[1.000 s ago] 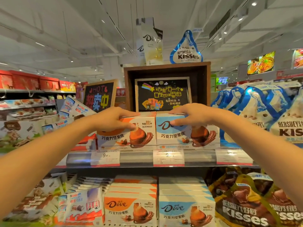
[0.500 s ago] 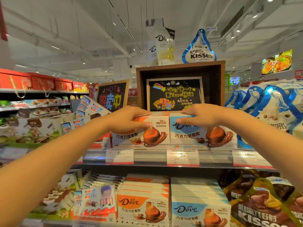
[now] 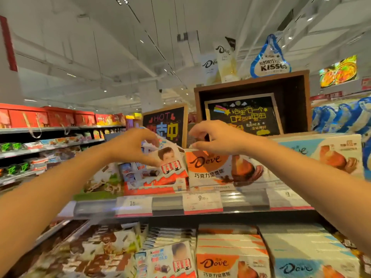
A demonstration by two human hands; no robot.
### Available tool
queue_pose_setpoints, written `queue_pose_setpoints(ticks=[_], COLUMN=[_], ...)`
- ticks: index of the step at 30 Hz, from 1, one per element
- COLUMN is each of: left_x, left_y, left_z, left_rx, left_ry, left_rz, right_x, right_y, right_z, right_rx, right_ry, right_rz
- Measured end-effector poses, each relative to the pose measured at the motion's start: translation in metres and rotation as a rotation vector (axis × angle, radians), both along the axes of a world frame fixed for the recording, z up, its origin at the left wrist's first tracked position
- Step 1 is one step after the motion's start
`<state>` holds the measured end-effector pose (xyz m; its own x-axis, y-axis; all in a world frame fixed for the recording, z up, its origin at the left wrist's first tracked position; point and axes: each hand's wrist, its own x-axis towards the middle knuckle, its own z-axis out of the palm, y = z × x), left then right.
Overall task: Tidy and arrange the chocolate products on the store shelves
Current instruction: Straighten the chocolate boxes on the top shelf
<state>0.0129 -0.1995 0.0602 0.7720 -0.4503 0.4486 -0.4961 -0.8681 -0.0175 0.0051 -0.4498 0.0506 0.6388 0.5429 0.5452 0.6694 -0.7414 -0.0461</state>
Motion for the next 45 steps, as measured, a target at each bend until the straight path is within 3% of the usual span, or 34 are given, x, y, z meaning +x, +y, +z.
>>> queue_pose_setpoints(ticks=[3,8,11,17,23,33,45], left_x=[0.006,0.02,0.027,0.029,0.03,0.026,0.027], left_y=[0.03,0.066,0.076,0.08,0.085,0.088,0.085], left_z=[-0.005,-0.012,-0.018,-0.02,-0.015,-0.015,-0.017], left_rx=[0.084,-0.003,-0.046,0.049,-0.118,-0.076,-0.165], left_ry=[0.028,0.075,0.099,0.042,0.168,0.163,0.192], left_rz=[-0.028,-0.126,-0.168,-0.266,-0.362,-0.329,-0.325], right_x=[0.008,0.016,0.015,0.008,0.005,0.006,0.009], right_y=[0.038,0.077,0.084,0.084,0.085,0.083,0.082], right_z=[0.001,-0.005,-0.007,-0.008,-0.007,-0.002,0.0], right_rx=[-0.05,-0.133,-0.097,-0.03,0.064,-0.049,-0.018], right_ry=[0.02,0.017,0.016,0.024,0.032,0.057,0.097], right_rz=[0.011,-0.033,-0.069,-0.104,-0.053,-0.058,-0.022])
